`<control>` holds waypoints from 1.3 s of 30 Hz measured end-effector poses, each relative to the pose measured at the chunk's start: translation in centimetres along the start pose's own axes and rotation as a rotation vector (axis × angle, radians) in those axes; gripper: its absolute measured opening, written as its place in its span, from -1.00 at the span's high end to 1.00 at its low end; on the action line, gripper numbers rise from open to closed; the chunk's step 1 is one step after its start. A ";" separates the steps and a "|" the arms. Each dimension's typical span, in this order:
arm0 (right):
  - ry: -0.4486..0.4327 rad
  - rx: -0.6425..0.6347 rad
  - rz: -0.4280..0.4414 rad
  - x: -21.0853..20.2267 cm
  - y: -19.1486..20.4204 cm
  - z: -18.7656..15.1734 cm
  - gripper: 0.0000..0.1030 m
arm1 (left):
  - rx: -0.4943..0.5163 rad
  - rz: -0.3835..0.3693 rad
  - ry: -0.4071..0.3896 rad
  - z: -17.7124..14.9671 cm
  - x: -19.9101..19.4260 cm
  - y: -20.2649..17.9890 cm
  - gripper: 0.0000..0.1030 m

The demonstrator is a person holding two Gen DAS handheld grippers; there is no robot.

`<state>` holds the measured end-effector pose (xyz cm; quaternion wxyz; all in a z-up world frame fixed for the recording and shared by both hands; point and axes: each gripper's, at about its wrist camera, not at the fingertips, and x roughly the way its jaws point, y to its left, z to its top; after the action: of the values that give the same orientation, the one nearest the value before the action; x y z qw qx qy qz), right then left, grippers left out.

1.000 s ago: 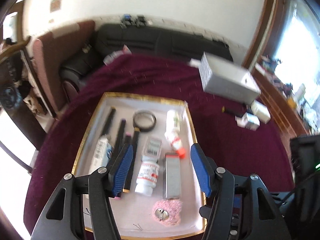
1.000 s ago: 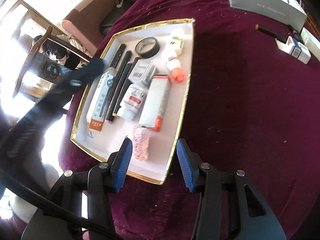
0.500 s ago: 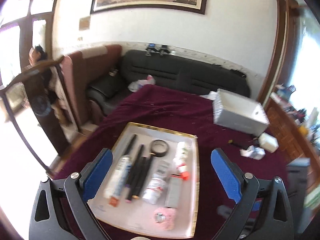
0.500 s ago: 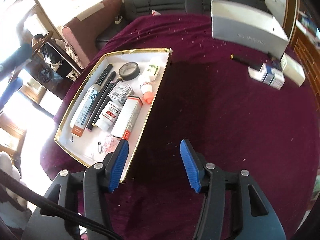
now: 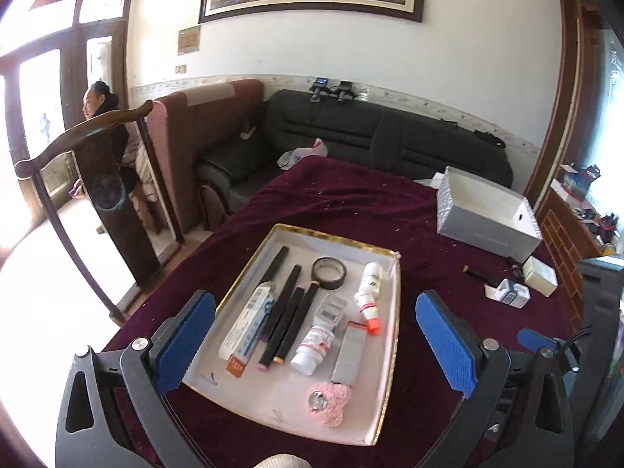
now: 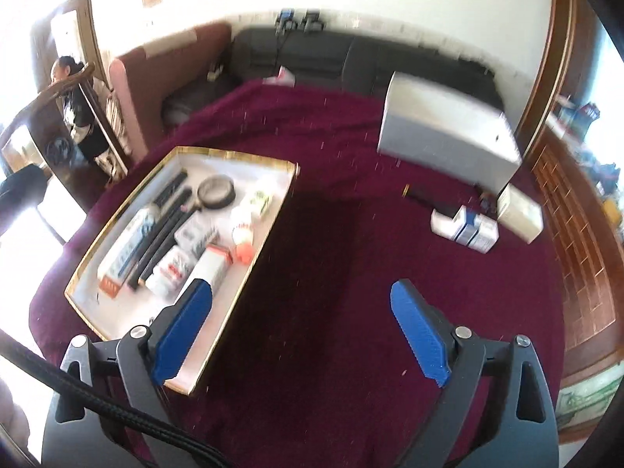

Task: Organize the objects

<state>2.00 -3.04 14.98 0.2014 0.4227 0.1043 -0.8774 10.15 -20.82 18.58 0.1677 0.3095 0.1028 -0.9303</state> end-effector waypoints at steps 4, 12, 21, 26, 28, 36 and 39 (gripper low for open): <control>0.030 0.007 0.046 0.8 0.0 -0.7 -0.82 | -0.003 0.024 0.050 -1.1 1.2 0.1 -0.96; 0.145 -0.020 0.073 3.5 0.9 -3.2 -0.82 | 0.043 -0.066 0.248 -5.9 5.3 -2.4 -0.96; 0.161 -0.021 0.042 3.7 -0.1 -3.4 -0.82 | 0.007 -0.107 0.308 -6.3 6.2 -2.3 -0.96; 0.160 -0.045 0.042 3.7 0.6 -3.4 -0.82 | 0.009 -0.100 0.323 -6.3 6.7 -1.8 -0.96; 0.154 -0.058 0.039 3.6 1.0 -3.3 -0.82 | 0.006 -0.094 0.325 -6.3 6.8 -1.5 -0.96; 0.146 -0.094 0.038 3.4 2.5 -3.1 -0.82 | -0.007 -0.078 0.299 -5.7 6.6 -0.1 -0.96; 0.146 -0.103 0.039 3.4 3.1 -3.0 -0.82 | -0.012 -0.076 0.300 -5.6 6.7 0.3 -0.96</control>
<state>3.54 -5.62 10.44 0.2315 0.4765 0.1554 -0.8338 8.29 -21.11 10.06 0.1171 0.4397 0.1437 -0.8788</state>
